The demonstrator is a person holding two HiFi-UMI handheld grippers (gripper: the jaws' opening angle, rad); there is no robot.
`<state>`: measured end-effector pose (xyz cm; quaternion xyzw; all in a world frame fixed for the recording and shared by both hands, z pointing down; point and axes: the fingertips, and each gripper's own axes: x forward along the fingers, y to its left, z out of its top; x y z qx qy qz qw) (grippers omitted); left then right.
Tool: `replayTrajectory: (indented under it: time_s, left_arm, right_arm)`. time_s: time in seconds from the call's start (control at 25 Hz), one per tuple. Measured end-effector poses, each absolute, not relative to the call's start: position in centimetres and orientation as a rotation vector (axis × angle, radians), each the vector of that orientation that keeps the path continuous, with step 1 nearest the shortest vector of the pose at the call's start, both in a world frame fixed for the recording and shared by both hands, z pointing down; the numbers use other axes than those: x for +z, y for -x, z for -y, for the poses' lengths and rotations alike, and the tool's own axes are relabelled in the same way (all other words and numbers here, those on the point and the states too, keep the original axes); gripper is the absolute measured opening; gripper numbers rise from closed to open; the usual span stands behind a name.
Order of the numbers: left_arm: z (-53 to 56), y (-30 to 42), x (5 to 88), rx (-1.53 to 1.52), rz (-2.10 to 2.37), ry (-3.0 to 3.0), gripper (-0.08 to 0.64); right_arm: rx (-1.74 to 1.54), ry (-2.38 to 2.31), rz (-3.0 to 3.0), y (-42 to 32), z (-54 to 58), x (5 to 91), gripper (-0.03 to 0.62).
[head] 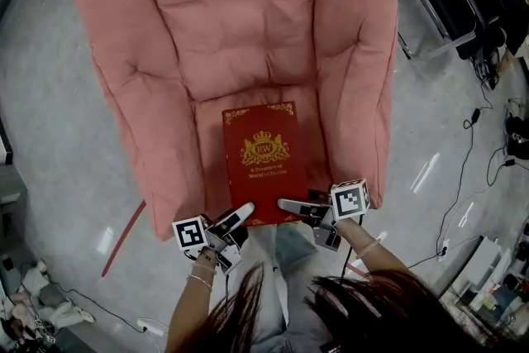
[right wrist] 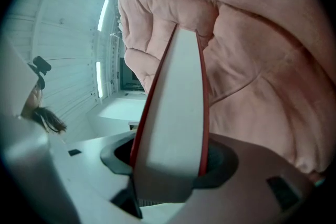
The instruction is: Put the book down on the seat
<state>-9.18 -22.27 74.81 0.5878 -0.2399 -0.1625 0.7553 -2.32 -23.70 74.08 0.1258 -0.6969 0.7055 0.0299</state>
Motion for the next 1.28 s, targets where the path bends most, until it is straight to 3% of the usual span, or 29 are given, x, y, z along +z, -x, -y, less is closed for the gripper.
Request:
replayTrajectory:
  time_s: [1.28]
  left_arm:
    - [22.7, 8.9, 80.3, -0.31, 0.645, -1.195, 0.261]
  right_arm:
    - [2.212, -0.477, 2.002, 2.2, 24.3, 79.9, 0.298]
